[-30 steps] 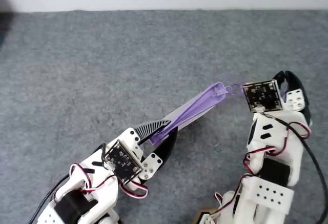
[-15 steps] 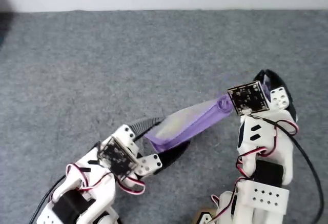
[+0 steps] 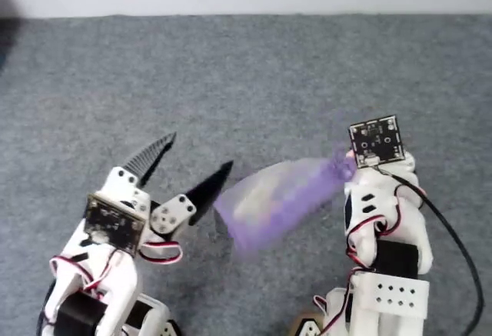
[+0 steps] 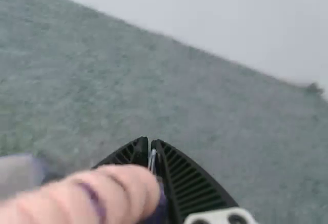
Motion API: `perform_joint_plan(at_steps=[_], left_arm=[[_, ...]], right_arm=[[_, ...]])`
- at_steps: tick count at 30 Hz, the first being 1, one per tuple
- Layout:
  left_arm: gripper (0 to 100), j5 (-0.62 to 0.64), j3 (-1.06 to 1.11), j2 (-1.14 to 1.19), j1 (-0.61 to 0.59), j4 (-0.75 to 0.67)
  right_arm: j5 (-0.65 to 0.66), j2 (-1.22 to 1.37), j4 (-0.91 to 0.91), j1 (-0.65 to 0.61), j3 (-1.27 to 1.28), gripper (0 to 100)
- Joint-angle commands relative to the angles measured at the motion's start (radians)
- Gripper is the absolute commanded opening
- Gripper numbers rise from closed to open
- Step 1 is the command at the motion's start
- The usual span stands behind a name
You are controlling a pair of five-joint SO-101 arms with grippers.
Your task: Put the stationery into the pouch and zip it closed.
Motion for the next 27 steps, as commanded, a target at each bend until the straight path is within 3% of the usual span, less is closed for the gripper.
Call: perform_joint_plan(at_steps=[1, 6, 13, 16, 20, 27], left_arm=[[30, 0.023, -0.056, -0.002, -0.075, 0.092], [30, 0.138, -0.050, -0.002, -0.158, 0.192], [30, 0.250, 0.050, -0.002, -0.190, 0.199], [30, 0.295, 0.120, -0.002, -0.232, 0.196], [30, 0.302, 0.209, -0.002, -0.273, 0.196], [30, 0.302, 0.372, -0.002, -0.288, 0.196]], right_arm=[[-0.074, -0.024, 0.065, -0.012, -0.014, 0.7], [-0.158, -0.024, 0.153, -0.010, -0.008, 0.8], [-0.189, -0.019, 0.206, -0.008, 0.051, 1.3], [-0.190, -0.022, 0.206, -0.004, 0.127, 6.7], [-0.192, -0.022, 0.206, 0.004, 0.203, 19.3], [-0.195, -0.024, 0.171, 0.007, 0.304, 17.3]])
